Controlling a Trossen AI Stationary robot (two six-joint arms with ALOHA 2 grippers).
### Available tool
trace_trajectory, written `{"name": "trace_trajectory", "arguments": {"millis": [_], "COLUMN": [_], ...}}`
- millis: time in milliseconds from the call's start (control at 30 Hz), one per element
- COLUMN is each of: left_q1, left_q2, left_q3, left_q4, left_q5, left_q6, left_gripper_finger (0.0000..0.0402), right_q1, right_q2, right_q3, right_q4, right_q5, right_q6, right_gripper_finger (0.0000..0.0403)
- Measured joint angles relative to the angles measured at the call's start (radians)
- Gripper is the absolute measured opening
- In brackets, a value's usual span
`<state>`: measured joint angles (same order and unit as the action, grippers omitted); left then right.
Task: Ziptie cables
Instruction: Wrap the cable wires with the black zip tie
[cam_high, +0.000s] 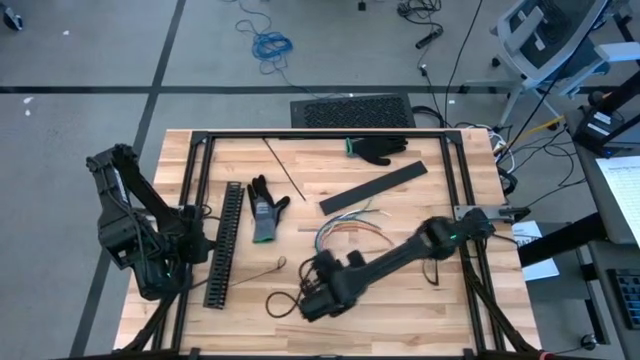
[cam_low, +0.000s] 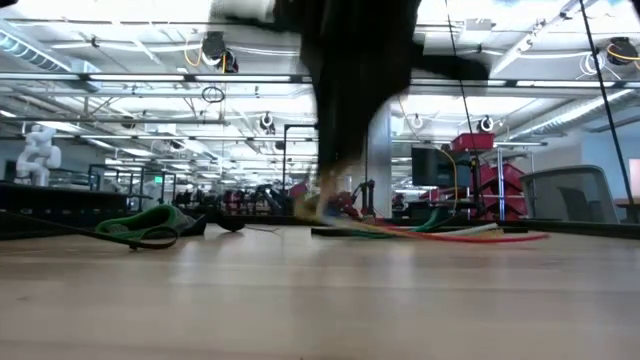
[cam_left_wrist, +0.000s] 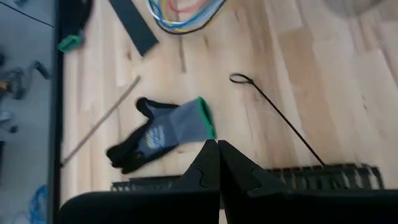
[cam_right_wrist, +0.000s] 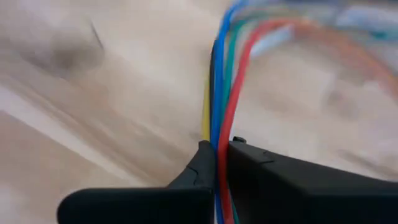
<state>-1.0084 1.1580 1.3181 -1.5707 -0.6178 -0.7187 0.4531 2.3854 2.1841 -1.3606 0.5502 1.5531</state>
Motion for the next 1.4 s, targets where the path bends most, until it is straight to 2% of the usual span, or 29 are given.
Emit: {"name": "trace_trajectory", "arguments": {"millis": [133,300,333,467,567,667,733,833,933,1133,1267,1400], "left_q1": [0.0,0.003,0.008,0.054,0.094,0.13,0.153,0.186,0.221,0.292,0.345,0.402], "left_q2": [0.0,0.0,-0.001,-0.001,0.001,0.004,0.013,0.034,0.051,0.102,0.162,0.234], "left_q3": [0.0,-0.003,-0.014,-0.108,-0.249,-0.412,-0.493,-0.546,-0.543,-0.528,-0.528,-0.527], "left_q4": [-0.001,0.009,0.03,0.187,0.412,0.711,0.884,0.989,1.013,1.033,1.01,0.999], "left_q5": [-0.052,-0.123,-0.143,-0.187,-0.114,0.058,0.149,0.189,0.208,0.337,0.407,0.482], "left_q6": [-0.001,-0.002,-0.005,-0.006,0.047,0.123,0.111,0.015,-0.029,-0.026,-0.028,-0.027], "left_gripper_finger": [0.0,0.0,0.0,0.0,0.0,0.0,0.0,0.0005,0.0029,0.0109,0.0163,0.0198], "right_q1": [0.043,0.128,0.14,0.162,0.17,0.163,0.153,0.14,0.137,0.145,0.158,0.157], "right_q2": [-0.152,-0.23,-0.246,-0.25,-0.246,-0.254,-0.252,-0.275,-0.336,-0.563,-0.717,-0.821], "right_q3": [0.012,0.005,0.009,0.008,0.006,0.01,0.004,-0.038,-0.136,-0.481,-0.704,-0.847], "right_q4": [-0.039,-0.148,-0.182,-0.169,-0.166,-0.208,-0.207,-0.209,-0.209,-0.166,0.086,0.383], "right_q5": [0.186,0.469,0.499,0.536,0.536,0.553,0.551,0.546,0.548,0.56,0.627,0.615], "right_q6": [0.165,0.48,0.54,0.555,0.555,0.553,0.526,0.483,0.482,0.559,0.483,0.242], "right_gripper_finger": [0.0012,0.0011,0.0011,0.0011,0.0011,0.0011,0.0011,0.0011,0.0011,0.0011,0.0011,0.0011]}}
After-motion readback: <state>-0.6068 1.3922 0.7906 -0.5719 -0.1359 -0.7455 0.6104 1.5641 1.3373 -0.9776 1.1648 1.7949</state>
